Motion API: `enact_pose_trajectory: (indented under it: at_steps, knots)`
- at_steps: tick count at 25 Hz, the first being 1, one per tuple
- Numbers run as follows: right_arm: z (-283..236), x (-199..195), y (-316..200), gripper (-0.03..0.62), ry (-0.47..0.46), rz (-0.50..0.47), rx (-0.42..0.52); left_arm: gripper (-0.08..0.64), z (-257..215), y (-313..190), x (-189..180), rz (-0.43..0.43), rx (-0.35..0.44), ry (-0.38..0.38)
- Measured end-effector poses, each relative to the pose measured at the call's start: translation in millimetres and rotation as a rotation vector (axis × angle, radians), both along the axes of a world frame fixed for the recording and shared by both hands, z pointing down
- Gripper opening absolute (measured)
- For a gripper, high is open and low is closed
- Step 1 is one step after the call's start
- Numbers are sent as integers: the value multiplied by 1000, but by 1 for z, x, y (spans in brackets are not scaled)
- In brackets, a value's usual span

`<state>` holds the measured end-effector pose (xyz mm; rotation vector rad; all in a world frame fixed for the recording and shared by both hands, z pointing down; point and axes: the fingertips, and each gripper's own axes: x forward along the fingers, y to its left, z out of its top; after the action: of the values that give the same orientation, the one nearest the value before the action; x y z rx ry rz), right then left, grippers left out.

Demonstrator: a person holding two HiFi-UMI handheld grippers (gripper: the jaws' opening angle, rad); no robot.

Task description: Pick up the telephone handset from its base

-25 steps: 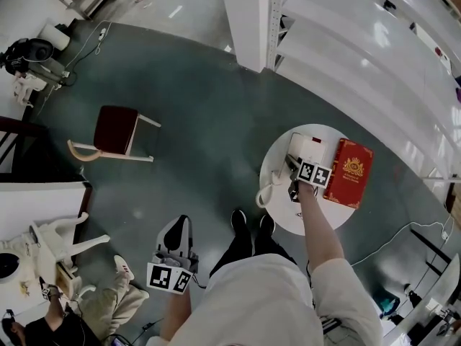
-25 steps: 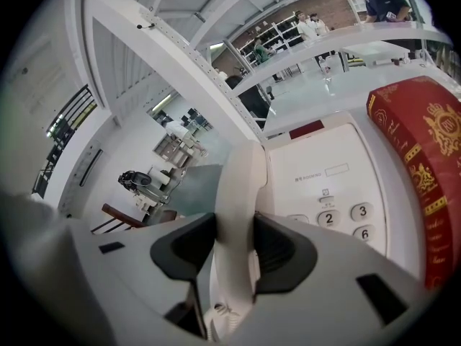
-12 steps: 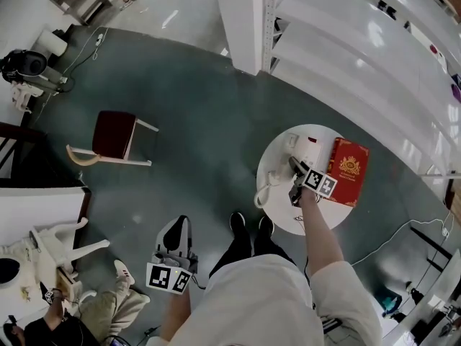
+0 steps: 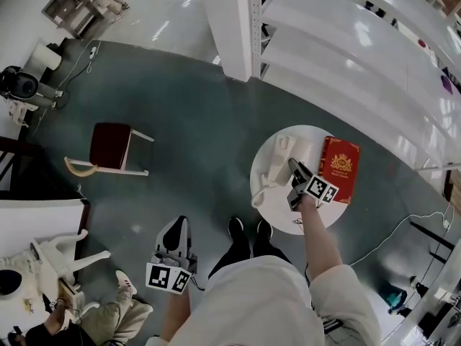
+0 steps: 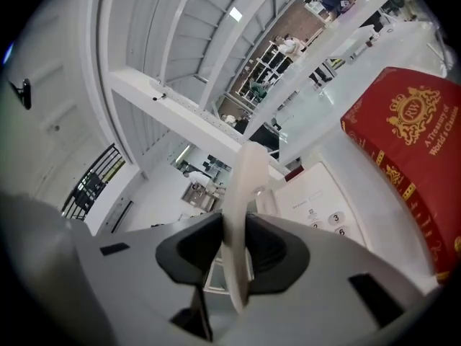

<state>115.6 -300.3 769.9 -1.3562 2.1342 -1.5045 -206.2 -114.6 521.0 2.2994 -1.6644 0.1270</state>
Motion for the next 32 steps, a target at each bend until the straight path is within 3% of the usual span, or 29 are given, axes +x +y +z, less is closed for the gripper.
enact_pose_trajectory:
  at_steps: [6, 11, 22, 27, 32]
  knots:
    - [-20, 11, 9, 89, -115, 72, 40, 23, -8, 2, 6, 21, 18, -2]
    - [-56, 14, 17, 87, -148, 83, 104, 23, -15, 2, 9, 32, 42, -4]
    - [-188, -14, 48, 89, -158, -37, 363, 23, -31, 1, 24, 79, 110, 9]
    - [-239, -26, 71, 89, -116, -57, 473, 23, -34, 0, 22, 92, 134, 13]
    - [-278, -36, 92, 89, -15, -87, 558, 23, -44, -6, 21, 101, 177, 21]
